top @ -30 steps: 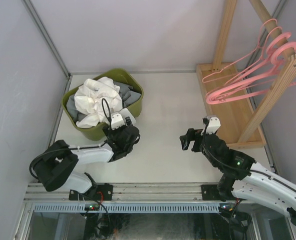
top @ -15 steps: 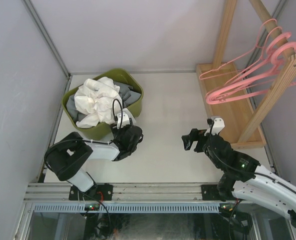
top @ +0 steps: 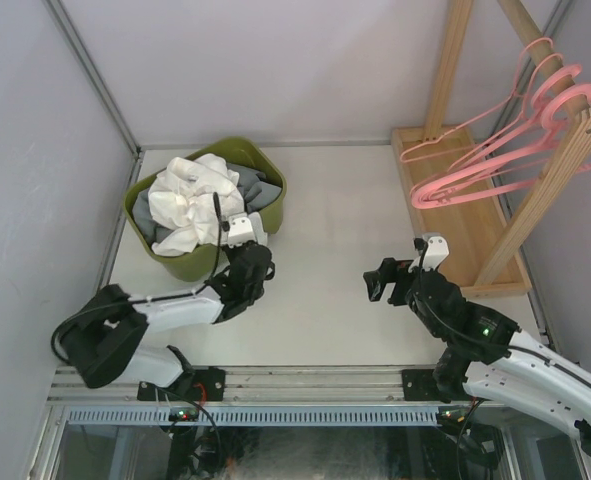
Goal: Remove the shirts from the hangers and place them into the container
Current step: Place the shirt in the bin.
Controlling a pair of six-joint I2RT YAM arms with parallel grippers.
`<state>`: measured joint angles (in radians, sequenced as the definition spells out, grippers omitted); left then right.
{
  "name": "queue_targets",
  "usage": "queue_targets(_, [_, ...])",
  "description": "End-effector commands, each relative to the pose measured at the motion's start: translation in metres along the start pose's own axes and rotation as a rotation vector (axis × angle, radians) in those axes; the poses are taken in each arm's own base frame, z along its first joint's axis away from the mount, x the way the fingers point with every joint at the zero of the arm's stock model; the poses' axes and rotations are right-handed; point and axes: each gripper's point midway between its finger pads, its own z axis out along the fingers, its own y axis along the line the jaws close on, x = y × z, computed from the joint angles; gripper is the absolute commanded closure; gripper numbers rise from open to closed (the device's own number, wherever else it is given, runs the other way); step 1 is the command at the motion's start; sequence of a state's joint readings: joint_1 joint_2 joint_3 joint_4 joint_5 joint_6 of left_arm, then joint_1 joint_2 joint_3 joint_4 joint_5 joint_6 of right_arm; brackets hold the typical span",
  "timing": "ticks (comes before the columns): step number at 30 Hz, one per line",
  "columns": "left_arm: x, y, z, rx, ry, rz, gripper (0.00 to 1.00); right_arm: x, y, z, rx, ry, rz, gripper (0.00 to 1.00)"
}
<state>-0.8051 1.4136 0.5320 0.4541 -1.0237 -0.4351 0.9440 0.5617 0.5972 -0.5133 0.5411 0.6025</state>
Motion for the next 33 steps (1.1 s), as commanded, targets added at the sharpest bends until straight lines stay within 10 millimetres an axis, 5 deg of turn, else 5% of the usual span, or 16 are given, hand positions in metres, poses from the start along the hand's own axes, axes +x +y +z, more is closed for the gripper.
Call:
queue_targets(1, [-0.052,-0.036,-0.018,0.201,0.015,-0.050,1.00,-0.008,0.005,0.003,-0.007,-0.030,0.033,0.18])
queue_targets(5, [-0.082,-0.048,-0.033,0.299,0.047,-0.038,1.00,-0.008,0.006,0.003,-0.012,-0.030,0.030,0.18])
queue_targets(11, [-0.160,-0.044,-0.036,0.369,0.022,-0.053,1.00,-0.008,0.006,0.003,-0.012,-0.026,0.033,0.18])
queue_targets(15, [-0.213,-0.028,-0.022,0.329,-0.049,-0.030,1.00,-0.008,0.006,0.003,-0.012,-0.026,0.040,0.18])
queue_targets(18, [-0.226,-0.017,-0.003,0.267,-0.056,-0.020,1.00,-0.007,0.006,0.003,-0.013,-0.024,0.041,0.18])
queue_targets(22, [-0.208,-0.004,0.029,0.154,-0.037,0.001,1.00,-0.007,0.006,0.002,-0.014,-0.022,0.052,0.18])
queue_targets(25, [-0.170,-0.005,0.044,0.127,0.051,0.063,0.99,-0.005,0.004,0.000,-0.010,-0.016,0.054,0.18])
queue_targets(30, [-0.087,-0.016,0.037,0.224,0.267,0.070,0.89,-0.004,-0.001,-0.002,0.007,-0.013,0.054,0.18])
queue_targets(33, [-0.062,-0.012,0.030,0.230,0.324,0.039,0.85,-0.005,0.001,-0.001,0.001,-0.018,0.052,0.18])
